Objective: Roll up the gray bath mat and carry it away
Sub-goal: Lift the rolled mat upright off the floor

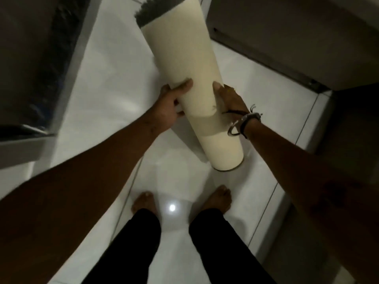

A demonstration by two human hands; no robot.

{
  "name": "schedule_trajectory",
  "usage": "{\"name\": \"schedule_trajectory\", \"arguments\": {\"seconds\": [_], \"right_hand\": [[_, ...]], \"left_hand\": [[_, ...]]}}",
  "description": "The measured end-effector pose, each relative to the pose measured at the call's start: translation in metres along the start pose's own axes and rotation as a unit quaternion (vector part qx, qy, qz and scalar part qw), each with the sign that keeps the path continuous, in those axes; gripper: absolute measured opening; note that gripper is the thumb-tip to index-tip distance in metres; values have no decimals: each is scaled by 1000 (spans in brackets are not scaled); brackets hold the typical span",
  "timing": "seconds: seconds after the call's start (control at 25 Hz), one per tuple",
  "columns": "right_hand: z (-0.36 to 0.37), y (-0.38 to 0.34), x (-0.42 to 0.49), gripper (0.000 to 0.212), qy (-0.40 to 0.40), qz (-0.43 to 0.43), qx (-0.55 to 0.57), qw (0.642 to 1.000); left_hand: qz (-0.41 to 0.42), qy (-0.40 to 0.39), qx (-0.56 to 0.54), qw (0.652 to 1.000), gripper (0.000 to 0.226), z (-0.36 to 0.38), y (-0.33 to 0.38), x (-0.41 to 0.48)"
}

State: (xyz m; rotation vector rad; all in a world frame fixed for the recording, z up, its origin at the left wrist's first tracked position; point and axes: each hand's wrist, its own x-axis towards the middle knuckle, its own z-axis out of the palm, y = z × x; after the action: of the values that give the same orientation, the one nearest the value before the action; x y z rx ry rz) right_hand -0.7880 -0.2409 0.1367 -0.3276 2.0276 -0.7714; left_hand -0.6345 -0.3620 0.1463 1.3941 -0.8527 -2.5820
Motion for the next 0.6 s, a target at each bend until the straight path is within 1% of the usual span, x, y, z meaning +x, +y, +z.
{"name": "schedule_trajectory", "arguments": {"seconds": [0.04,0.12,0.16,0.2,0.24,0.32,0.4,0.48,0.56,0.6], "right_hand": [[-4,-22,-21,60,-3,-29,49,998],[-12,-71,-62,60,1,-85,125,989],[-19,-101,-82,57,7,-101,150,983],[-27,-133,-103,55,7,-106,171,979],[-35,-157,-119,52,0,-103,190,976],[-60,-215,-141,50,-27,-107,212,971],[-83,-265,-150,62,-46,-113,229,966],[-102,-304,-139,75,-46,-154,231,960],[-116,-337,-116,80,-52,-179,235,954],[-123,-357,-98,82,-61,-201,229,950]], "left_hand": [[12,-12,40,999,108,7,23,-20],[30,-64,125,990,83,24,69,-62],[39,-91,166,981,73,33,97,-82],[43,-113,204,971,69,43,133,-103],[46,-132,234,962,70,49,163,-119],[59,-150,290,943,83,68,234,-148],[72,-135,319,935,95,87,287,-164],[94,-125,341,927,97,104,331,-159],[105,-128,366,916,100,119,372,-145],[117,-125,367,914,98,125,392,-135]]}}
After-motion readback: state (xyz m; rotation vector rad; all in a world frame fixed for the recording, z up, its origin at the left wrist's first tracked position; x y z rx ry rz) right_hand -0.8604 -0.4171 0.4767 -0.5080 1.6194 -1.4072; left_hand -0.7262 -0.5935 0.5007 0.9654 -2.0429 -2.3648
